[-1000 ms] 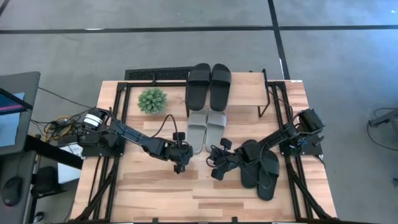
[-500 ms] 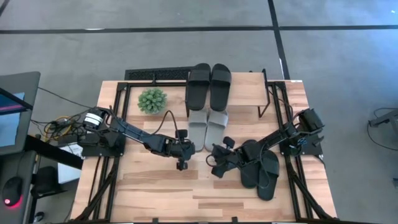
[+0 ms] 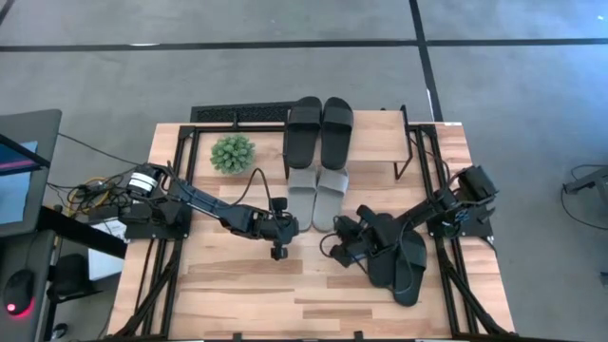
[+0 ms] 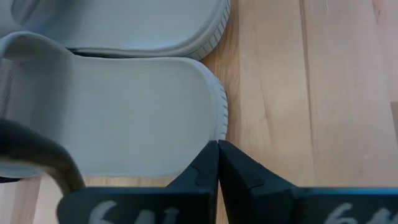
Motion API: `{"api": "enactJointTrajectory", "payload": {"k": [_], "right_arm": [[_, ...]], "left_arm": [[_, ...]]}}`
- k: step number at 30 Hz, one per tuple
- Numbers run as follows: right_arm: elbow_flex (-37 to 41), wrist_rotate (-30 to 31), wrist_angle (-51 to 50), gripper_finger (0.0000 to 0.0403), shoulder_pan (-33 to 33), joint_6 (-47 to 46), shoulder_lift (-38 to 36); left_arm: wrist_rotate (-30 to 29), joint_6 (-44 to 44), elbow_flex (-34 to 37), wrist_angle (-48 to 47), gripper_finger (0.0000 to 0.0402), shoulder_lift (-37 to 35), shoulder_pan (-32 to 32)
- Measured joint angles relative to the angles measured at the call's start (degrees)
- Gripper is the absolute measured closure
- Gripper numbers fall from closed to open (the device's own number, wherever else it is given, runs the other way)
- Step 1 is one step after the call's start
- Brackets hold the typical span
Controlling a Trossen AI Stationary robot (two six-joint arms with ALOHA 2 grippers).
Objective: Pick and place slides into the shelf
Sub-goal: Adjust the gray slides under the shelf to align the position
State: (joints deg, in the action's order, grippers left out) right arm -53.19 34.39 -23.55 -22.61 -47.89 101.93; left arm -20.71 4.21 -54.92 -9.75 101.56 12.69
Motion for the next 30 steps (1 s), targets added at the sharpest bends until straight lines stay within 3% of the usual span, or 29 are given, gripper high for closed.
{"api": "enactJointTrajectory", "payload": {"k": [12, 30], "right_arm": [[0.0, -1.0, -4.8, 0.0403, 7.9, -1.2, 0.0], [0.1, -5.2, 1.1, 0.0403, 13.0, 11.9, 0.1]], "left_arm": [[0.1, 0.2, 0.0, 0.3, 0.0401, 0.0, 0.0], [1.3, 0.0, 0.0, 3.1, 0.0401, 0.0, -0.6]]}}
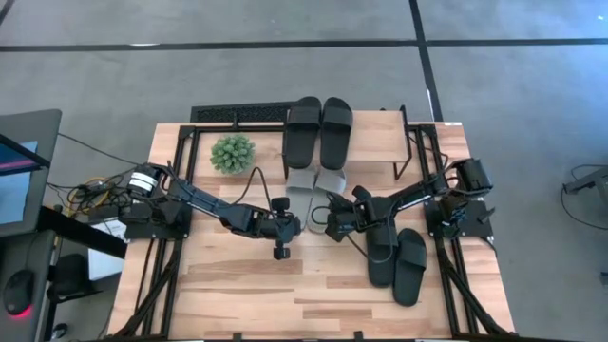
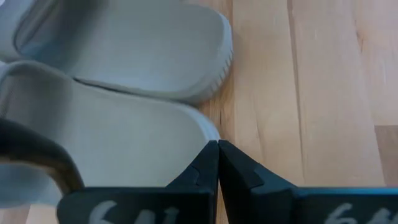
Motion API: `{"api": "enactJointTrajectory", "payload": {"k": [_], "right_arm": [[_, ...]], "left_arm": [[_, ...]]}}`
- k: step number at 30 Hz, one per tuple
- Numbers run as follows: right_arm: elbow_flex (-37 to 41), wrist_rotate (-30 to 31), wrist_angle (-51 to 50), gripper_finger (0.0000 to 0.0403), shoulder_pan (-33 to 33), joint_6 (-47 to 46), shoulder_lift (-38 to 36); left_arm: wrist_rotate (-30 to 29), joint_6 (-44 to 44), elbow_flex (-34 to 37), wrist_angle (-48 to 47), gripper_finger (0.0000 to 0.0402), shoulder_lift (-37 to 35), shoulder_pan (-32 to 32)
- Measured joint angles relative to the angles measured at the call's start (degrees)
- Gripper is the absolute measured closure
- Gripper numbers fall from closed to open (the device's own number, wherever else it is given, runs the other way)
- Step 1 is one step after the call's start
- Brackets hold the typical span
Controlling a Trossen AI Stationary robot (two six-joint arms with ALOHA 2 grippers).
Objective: Pick and place slides into the shelf
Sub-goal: Adjust the gray slides under the shelf to align the position
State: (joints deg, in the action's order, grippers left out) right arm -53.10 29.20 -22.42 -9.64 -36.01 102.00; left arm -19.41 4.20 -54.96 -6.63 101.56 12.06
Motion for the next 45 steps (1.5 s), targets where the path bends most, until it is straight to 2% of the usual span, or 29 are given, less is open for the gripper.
{"api": "enactJointTrajectory", "payload": {"k": [14, 26, 31, 34, 37, 45], "right_arm": [[0.0, 0.9, -2.6, 0.0403, 0.0, 0.5, 0.0], [-0.1, 2.4, -3.3, 0.0403, -0.1, 0.7, 0.0], [-0.1, 2.4, -3.3, 0.0403, -0.1, 0.7, 0.0], [-0.1, 2.4, -3.3, 0.0403, -0.1, 0.7, 0.0], [-0.1, 2.4, -2.9, 0.0403, -0.1, 0.7, 0.0], [-0.1, 2.4, -2.1, 0.0403, -0.6, 0.6, 0.0]], "left_arm": [[0.5, -0.4, 0.0, -0.2, 0.0401, 0.0, 0.1], [-4.9, 0.9, 0.0, -4.4, 0.0401, -3.2, 1.8], [-5.1, 0.4, -0.1, -12.5, 0.0401, -5.1, 1.8], [-5.1, 0.5, -0.1, -18.6, 0.0401, -4.7, 1.5], [-4.6, 1.2, 0.0, -19.8, 0.0401, -3.8, 0.4], [0.0, 3.1, 0.0, -15.7, 0.0401, 0.9, -2.0]]}}
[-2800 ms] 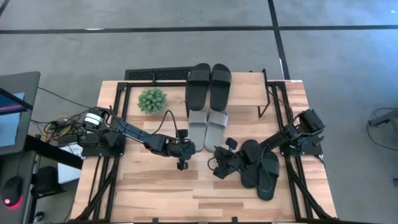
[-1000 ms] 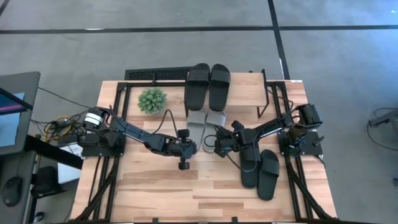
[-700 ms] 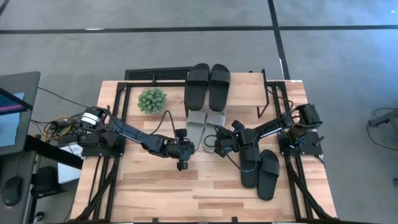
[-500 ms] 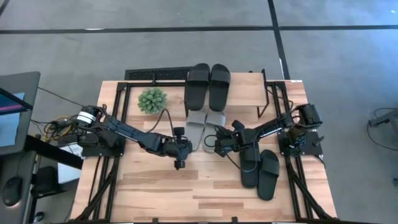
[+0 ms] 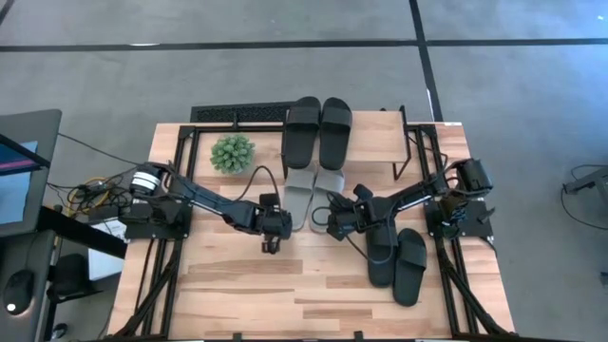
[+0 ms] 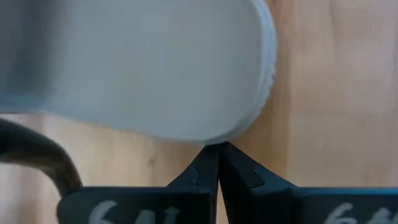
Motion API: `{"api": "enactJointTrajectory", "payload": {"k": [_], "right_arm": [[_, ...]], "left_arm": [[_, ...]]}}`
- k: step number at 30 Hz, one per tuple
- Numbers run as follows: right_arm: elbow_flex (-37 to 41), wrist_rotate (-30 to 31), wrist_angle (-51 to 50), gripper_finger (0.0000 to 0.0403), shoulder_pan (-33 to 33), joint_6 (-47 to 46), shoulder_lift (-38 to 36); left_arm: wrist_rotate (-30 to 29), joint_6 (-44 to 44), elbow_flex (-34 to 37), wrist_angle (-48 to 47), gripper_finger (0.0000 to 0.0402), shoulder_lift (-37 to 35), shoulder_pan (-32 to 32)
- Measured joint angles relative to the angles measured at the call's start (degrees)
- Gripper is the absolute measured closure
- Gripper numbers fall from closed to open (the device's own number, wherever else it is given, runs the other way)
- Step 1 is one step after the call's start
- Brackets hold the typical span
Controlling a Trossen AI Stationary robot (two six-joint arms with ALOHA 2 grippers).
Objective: Pick and place slides into the shelf
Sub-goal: Adjust the gray slides under the shelf to align the position
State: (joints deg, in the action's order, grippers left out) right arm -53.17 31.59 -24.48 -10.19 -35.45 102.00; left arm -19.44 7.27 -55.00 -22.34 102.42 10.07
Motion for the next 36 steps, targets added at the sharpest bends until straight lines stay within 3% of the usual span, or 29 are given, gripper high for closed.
{"api": "enactJointTrajectory", "payload": {"k": [21, 27, 31, 36], "right_arm": [[0.0, 1.5, -2.5, 0.0403, -1.5, -0.6, 0.0], [0.0, 3.2, -4.4, 0.0403, -3.3, -2.0, -3.3], [0.0, 4.1, -2.7, 0.0403, -5.2, 4.1, -6.6], [1.3, -3.0, 5.8, 0.0403, -6.8, 13.8, -8.3]], "left_arm": [[0.2, 0.2, 0.0, 9.6, 0.0401, 1.0, -0.3], [0.1, 0.2, 0.0, 10.0, 0.0401, 1.0, -0.4], [0.1, 0.2, 0.0, 10.0, 0.0401, 1.0, -0.5], [0.1, 0.0, 0.0, 10.0, 0.0401, 1.0, -0.8]]}}
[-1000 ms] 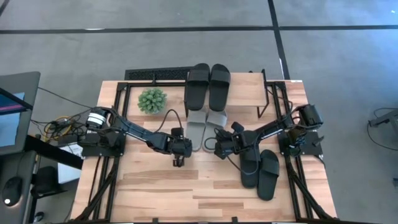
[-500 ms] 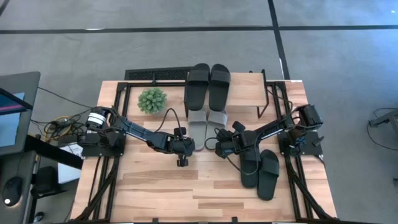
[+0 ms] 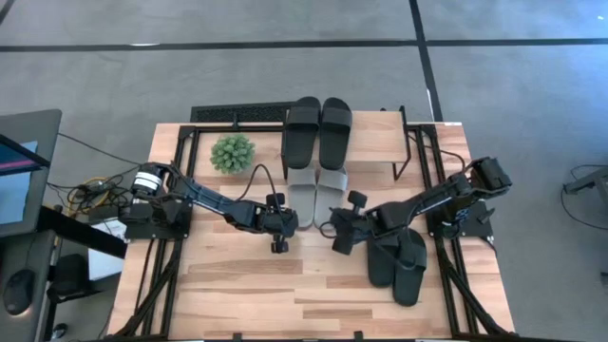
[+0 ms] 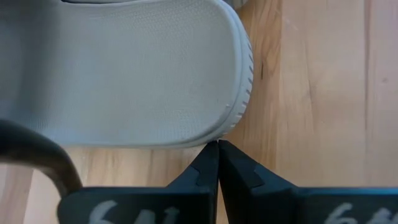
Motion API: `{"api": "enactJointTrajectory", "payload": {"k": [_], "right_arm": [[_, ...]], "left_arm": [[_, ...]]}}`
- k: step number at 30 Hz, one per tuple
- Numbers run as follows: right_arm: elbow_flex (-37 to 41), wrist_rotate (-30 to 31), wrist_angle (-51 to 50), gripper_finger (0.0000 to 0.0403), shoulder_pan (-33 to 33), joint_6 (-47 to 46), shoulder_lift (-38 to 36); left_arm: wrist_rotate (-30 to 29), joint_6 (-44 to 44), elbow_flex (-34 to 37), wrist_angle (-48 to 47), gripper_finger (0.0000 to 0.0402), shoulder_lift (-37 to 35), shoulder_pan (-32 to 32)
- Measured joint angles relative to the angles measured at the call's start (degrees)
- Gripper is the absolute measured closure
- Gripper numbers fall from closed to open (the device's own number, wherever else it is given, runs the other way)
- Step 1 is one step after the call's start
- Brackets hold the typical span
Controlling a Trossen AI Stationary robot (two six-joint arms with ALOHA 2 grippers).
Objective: Pick and place slides into the shelf
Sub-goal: Adjust the gray slides under the shelf to align the position
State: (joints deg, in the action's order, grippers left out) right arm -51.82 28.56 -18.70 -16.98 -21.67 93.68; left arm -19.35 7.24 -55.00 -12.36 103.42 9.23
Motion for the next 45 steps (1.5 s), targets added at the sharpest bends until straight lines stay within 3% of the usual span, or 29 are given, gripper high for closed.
{"api": "enactJointTrajectory", "payload": {"k": [11, 45], "right_arm": [[2.6, -8.4, 8.7, 0.0403, -2.9, 1.6, 0.1], [2.7, -9.0, 11.0, 0.0403, 0.2, 0.6, 6.0]], "left_arm": [[0.0, 0.0, 0.0, 0.2, 0.0401, 0.0, 0.0], [0.2, 1.3, 0.0, 0.3, 0.0401, 0.0, 0.1]]}}
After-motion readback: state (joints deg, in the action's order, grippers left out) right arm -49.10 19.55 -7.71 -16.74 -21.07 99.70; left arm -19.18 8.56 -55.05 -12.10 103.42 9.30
